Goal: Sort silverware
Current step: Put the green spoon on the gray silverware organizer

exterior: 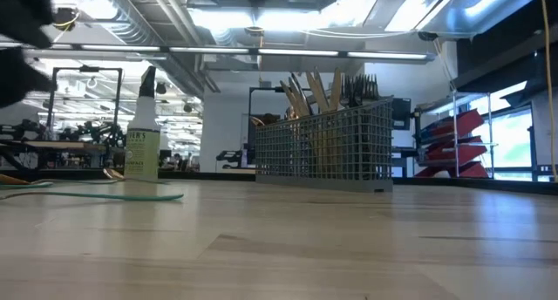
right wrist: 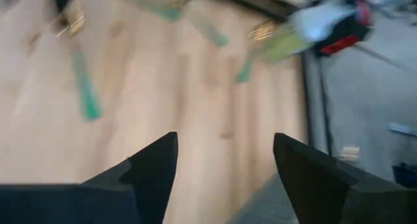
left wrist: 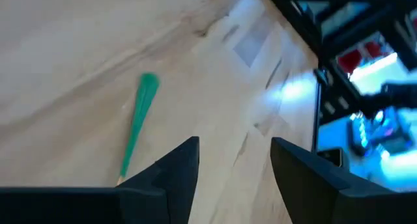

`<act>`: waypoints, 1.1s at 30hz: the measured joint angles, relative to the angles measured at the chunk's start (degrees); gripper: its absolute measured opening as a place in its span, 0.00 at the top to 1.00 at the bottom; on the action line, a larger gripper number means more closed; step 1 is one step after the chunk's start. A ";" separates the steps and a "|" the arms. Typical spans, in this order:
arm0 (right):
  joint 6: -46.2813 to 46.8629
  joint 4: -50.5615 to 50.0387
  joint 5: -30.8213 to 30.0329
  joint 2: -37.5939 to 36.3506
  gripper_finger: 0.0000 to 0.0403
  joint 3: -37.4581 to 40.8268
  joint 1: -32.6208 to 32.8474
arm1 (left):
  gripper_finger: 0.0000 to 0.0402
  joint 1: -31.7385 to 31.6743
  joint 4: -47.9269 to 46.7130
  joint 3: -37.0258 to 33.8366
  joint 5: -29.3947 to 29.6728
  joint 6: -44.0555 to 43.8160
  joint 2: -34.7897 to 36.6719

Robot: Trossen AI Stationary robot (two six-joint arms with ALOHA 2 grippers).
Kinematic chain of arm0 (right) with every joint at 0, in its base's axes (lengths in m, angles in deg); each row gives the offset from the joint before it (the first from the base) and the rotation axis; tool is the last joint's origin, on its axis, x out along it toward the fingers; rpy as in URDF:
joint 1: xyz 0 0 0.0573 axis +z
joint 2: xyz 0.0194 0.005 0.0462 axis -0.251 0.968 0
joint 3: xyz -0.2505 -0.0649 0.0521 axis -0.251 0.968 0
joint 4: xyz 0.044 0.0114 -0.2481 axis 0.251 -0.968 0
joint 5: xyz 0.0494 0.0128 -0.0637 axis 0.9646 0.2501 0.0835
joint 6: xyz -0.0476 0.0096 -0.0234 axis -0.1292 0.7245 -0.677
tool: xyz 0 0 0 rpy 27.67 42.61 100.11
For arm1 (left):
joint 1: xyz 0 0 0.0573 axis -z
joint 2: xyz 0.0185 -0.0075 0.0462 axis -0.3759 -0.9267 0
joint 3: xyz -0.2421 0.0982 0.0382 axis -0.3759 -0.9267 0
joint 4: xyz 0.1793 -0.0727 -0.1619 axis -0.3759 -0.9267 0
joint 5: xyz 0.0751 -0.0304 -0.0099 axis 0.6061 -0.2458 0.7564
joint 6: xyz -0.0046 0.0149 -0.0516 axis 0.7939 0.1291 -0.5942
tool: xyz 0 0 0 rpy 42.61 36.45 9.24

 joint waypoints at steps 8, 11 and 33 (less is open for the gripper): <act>10.92 11.44 -0.16 -5.08 0.55 22.59 5.97 | 0.59 4.22 1.57 -0.12 2.52 -15.66 -5.27; 14.06 17.08 -1.14 -7.59 0.57 30.13 9.67 | 0.60 4.78 0.93 -0.12 1.33 -19.40 -5.17; 6.74 64.52 7.76 -2.82 0.57 46.71 11.00 | 0.61 5.97 -32.07 -0.06 -23.24 -37.27 9.50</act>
